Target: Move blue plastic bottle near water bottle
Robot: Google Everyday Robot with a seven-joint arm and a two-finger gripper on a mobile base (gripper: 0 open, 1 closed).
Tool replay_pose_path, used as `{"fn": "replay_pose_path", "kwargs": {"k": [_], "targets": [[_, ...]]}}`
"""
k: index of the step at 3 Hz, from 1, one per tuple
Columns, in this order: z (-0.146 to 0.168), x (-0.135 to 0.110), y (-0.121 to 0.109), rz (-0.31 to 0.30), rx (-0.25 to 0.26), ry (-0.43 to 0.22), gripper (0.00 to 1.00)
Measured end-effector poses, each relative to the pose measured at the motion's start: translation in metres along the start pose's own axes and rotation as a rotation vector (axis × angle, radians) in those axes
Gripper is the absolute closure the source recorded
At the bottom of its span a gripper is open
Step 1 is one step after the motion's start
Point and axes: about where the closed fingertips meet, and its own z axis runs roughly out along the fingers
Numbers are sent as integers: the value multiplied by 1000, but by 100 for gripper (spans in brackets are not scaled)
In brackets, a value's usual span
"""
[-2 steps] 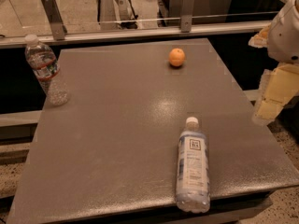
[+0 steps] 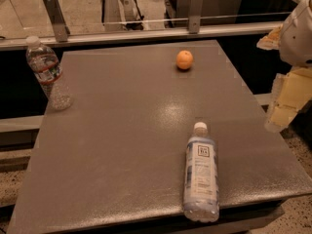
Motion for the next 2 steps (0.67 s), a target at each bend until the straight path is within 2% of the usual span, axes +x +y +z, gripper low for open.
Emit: {"fn": "replay_pose_path", "kwargs": {"k": [1,2], "targets": [[1,-10,23,-138,19,8,0],[31,-20,68,-340,-30,25,0]]}}
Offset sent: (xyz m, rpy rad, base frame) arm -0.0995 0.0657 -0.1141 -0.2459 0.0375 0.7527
